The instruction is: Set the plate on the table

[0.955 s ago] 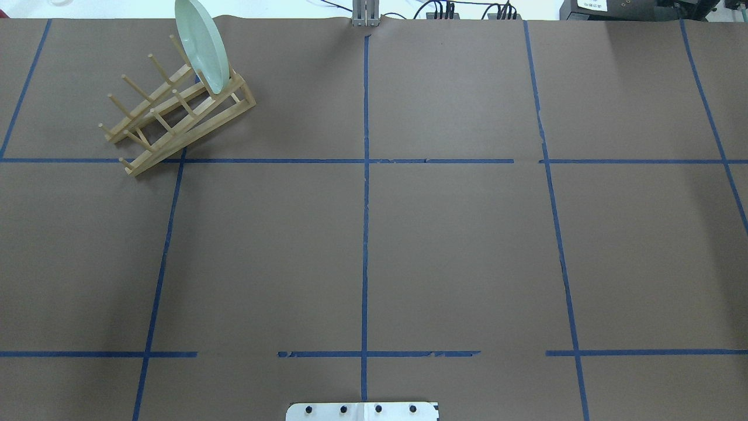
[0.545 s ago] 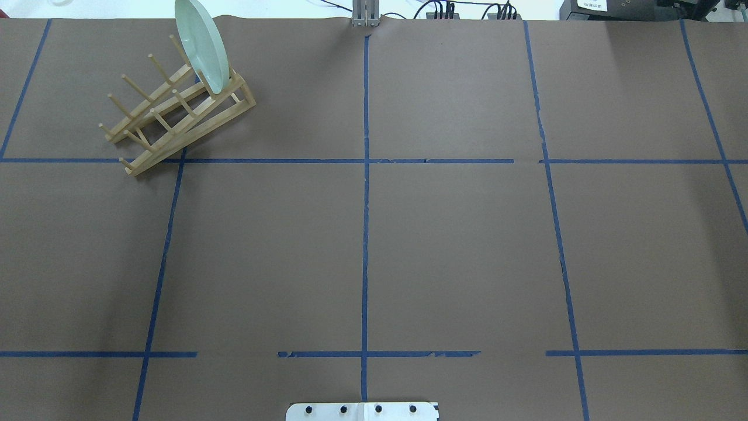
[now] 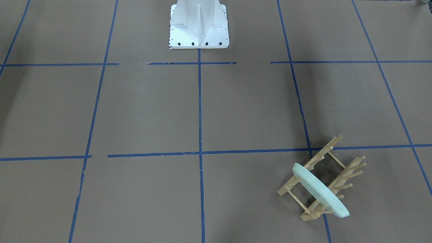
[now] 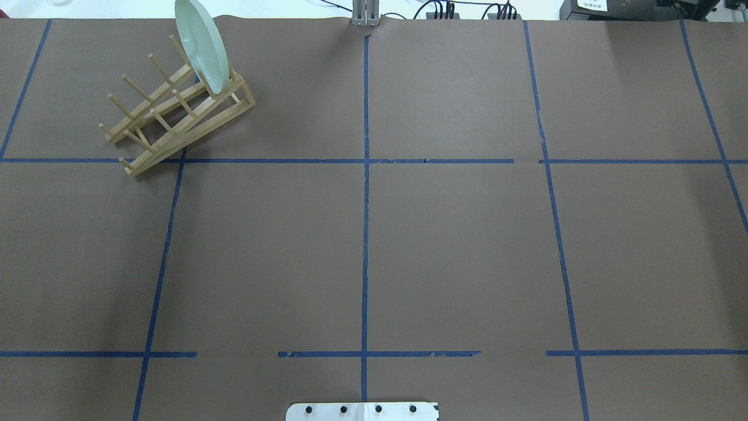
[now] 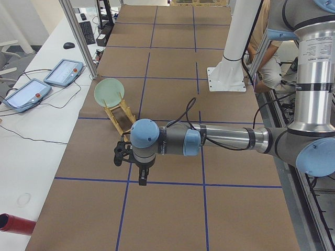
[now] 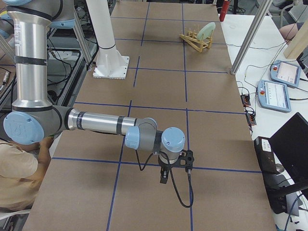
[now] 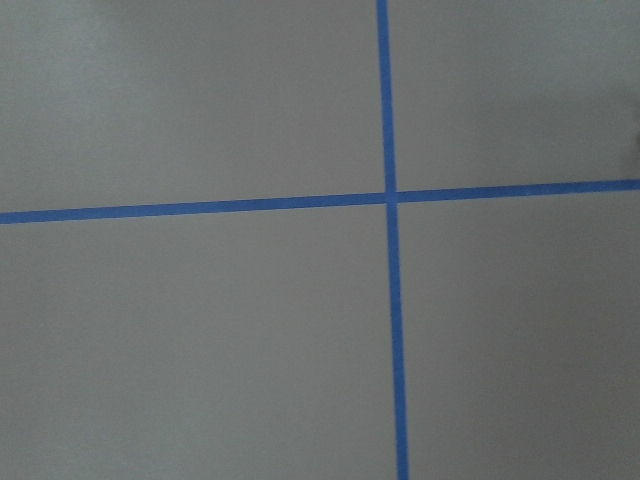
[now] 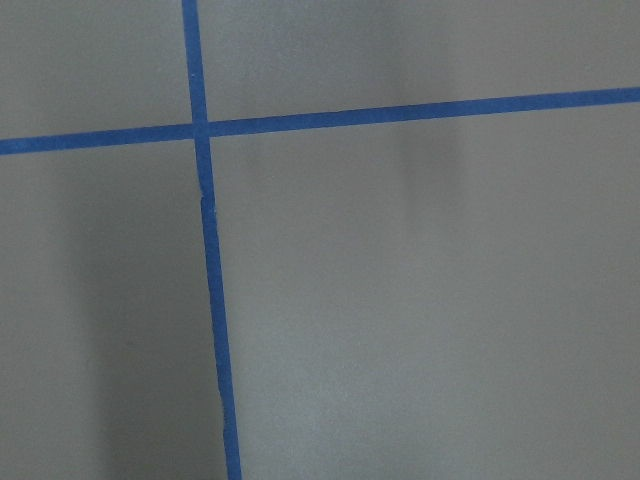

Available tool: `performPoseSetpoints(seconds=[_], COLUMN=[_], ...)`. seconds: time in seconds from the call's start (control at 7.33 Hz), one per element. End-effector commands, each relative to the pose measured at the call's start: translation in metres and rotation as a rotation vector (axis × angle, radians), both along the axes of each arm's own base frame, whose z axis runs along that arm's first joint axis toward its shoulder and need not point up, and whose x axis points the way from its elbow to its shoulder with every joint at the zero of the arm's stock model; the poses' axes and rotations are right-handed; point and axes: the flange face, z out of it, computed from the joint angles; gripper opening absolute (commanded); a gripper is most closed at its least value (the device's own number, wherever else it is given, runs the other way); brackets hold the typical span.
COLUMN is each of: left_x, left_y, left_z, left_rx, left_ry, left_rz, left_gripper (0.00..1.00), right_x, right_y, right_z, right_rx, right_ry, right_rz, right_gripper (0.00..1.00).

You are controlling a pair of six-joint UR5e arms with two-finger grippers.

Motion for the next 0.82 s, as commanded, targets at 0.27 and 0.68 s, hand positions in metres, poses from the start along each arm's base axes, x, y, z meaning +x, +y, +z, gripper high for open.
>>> performPoseSetpoints(seconds=[0.27, 0.68], left_x=[0.076, 0.182], left_y=[-0.103, -0.18], left_z=[-0.049, -0.154], left_rx=[-0.07, -0.111], left_ry=[0.234, 0.325], left_rz=[-0.285, -0.348], left_gripper=[1.0, 1.0], right_x=[0.0, 0.0], right_y=[0.0, -0.001], right_z=[0.0, 0.0], right_rx=[0.0, 0.001], right_ry=[0.0, 0.0], right_rz=[0.0, 0.0], right_gripper=[1.0, 1.0])
